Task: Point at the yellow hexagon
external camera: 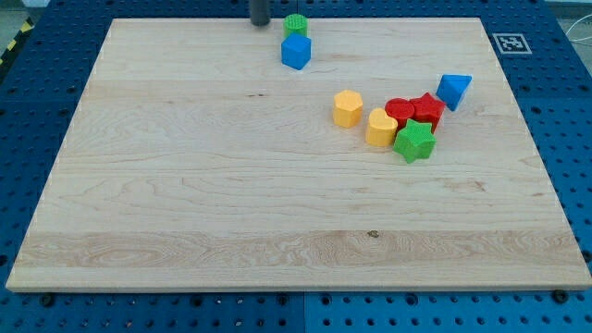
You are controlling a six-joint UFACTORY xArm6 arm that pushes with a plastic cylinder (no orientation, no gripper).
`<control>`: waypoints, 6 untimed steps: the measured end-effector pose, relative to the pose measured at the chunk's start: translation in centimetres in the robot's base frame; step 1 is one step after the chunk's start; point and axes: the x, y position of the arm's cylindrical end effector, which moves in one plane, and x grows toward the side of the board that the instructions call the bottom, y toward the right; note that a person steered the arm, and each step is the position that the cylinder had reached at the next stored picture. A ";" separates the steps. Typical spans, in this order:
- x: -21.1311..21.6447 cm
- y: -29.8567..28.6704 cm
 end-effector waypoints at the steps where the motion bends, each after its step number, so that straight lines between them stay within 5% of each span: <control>1: 0.1 -4.8; 5: 20.1 0.5; 6: 17.1 4.3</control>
